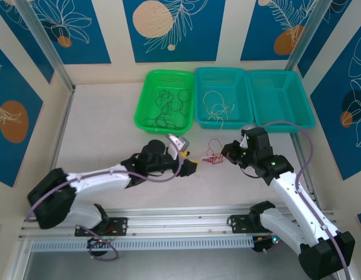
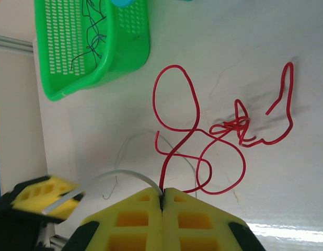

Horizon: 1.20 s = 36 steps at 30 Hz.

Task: Untangle the cables

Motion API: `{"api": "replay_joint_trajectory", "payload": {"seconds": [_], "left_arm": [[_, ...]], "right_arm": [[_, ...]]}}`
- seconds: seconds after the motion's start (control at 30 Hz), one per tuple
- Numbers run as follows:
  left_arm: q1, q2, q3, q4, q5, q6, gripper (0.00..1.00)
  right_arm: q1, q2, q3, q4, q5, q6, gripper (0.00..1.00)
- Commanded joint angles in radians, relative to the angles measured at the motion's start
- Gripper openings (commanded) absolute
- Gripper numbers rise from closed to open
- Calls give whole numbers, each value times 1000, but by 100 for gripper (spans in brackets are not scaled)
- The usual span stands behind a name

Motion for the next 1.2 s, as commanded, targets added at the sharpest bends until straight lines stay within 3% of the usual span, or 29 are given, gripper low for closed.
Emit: {"api": "replay_joint_trajectory", "payload": {"seconds": [0.0,0.07,0.1,0.17,0.2,0.3,0.43,0.57,0.67,0.77,0.9,1.17], "left_arm": [[-14,107,69,119,84,-41,72],[-18,165,82,147,70,-75,66],[-19,185,82,163,66,-92,56],[-19,198,71,181,53,-114,15],[-19,190,60,190,46,-122,0],[-17,120,21,170,10,-117,0],[32,-66,-30,19,-137,-172,0],[112,-237,-62,-69,-117,-224,0],[124,-304,-31,-168,-113,-193,0],[135,-344,-16,-202,-121,-199,0],[147,-347,60,-202,-96,-203,0],[174,-177,488,-263,-68,-135,0]], "right_arm": [[42,14,39,-13,64,29,0],[59,25,47,-21,83,29,0],[63,28,49,-24,92,31,0],[66,36,46,-24,106,30,0],[66,39,42,-27,124,32,0],[54,41,19,-48,208,33,3],[-40,43,-62,-59,298,37,13],[-255,47,-181,12,128,15,13],[-334,41,-213,20,67,-3,14],[-341,16,-196,-12,43,-23,16],[-329,-65,-162,-63,-24,-40,29],[-250,-278,-138,-113,-51,37,41]]}}
